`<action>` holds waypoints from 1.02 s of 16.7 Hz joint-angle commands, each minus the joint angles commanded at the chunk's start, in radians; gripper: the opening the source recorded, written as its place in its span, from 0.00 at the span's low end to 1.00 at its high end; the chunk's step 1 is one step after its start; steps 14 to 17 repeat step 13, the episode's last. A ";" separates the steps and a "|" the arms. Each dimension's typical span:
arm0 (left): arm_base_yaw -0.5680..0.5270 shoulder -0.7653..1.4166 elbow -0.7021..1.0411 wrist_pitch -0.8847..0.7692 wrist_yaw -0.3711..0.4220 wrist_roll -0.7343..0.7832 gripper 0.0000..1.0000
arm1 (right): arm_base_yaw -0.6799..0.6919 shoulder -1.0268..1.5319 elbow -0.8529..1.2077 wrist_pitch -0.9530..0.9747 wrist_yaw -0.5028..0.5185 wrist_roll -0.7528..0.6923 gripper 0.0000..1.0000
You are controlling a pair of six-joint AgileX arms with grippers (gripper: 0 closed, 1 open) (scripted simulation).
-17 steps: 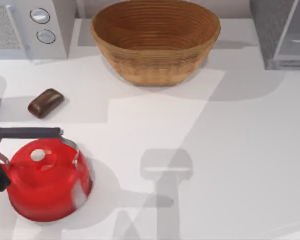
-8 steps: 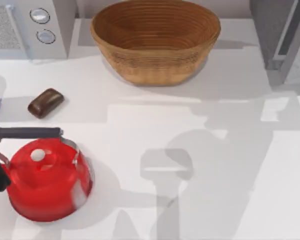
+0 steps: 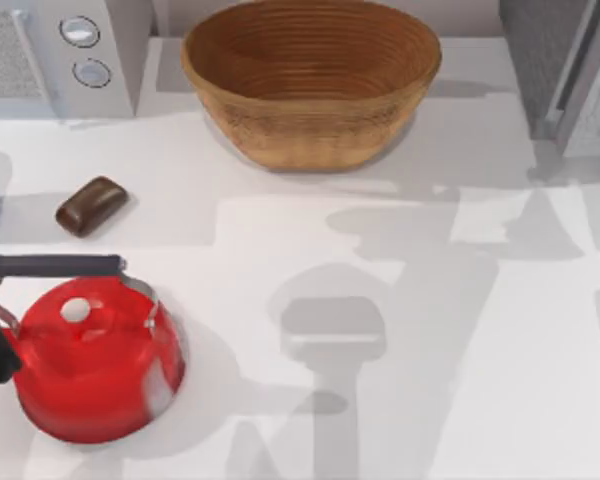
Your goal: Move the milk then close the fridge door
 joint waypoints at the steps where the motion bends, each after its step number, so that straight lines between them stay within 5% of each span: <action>1: 0.000 0.000 0.000 0.000 0.000 0.000 1.00 | 0.000 0.013 0.013 -0.005 -0.001 0.002 1.00; 10: 0.000 0.000 0.000 0.000 0.000 0.000 1.00 | -0.003 0.327 0.420 -0.074 0.009 0.003 1.00; 17: 0.000 0.000 0.000 0.000 0.000 0.000 1.00 | 0.001 0.358 0.450 -0.091 0.007 0.002 1.00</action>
